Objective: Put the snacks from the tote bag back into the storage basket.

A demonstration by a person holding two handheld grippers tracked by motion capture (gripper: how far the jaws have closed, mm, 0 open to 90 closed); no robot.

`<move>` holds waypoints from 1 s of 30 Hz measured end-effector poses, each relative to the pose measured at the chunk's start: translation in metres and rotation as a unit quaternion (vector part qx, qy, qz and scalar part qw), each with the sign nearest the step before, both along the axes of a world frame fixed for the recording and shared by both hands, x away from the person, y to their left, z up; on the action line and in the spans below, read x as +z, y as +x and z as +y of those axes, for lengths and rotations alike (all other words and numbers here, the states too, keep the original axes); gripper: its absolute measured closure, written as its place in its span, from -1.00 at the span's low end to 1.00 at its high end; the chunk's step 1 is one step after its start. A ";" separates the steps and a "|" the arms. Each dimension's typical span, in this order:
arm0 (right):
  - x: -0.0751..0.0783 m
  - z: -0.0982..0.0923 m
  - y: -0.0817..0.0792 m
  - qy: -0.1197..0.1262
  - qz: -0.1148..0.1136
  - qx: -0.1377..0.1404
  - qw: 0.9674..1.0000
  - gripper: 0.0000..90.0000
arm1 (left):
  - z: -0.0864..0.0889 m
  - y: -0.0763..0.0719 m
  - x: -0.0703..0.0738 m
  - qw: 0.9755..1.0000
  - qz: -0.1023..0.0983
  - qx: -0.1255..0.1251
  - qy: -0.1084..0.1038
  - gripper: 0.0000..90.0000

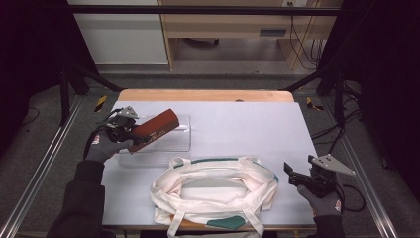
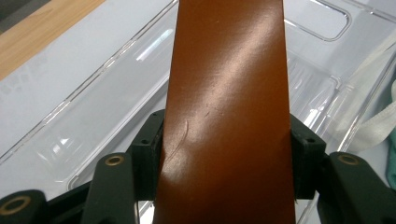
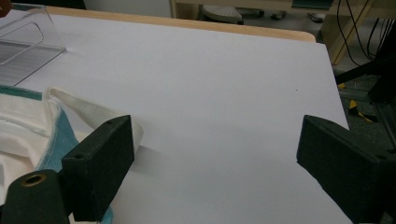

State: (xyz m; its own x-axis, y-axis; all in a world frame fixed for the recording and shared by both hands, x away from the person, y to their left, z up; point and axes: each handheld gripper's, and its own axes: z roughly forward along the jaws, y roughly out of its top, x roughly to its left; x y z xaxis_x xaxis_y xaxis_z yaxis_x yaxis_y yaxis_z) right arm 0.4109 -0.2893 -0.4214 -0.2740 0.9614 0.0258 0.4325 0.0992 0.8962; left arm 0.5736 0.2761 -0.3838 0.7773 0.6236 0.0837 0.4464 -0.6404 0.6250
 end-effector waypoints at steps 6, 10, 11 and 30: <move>-0.001 0.000 0.000 0.001 0.002 0.000 1.000 -0.75 | -0.001 0.004 -0.013 1.000 0.014 0.005 0.005 -0.05; -0.001 0.000 0.001 -0.001 0.003 0.001 1.000 -0.75 | -0.001 0.006 -0.022 1.000 0.020 0.008 0.005 -0.05; -0.001 0.000 0.001 0.000 0.003 0.001 1.000 -0.75 | -0.002 0.006 -0.023 1.000 0.021 0.009 0.005 -0.05; -0.001 0.001 0.001 -0.002 0.004 0.003 1.000 -0.75 | -0.007 0.011 -0.037 0.998 0.047 0.029 0.017 -0.10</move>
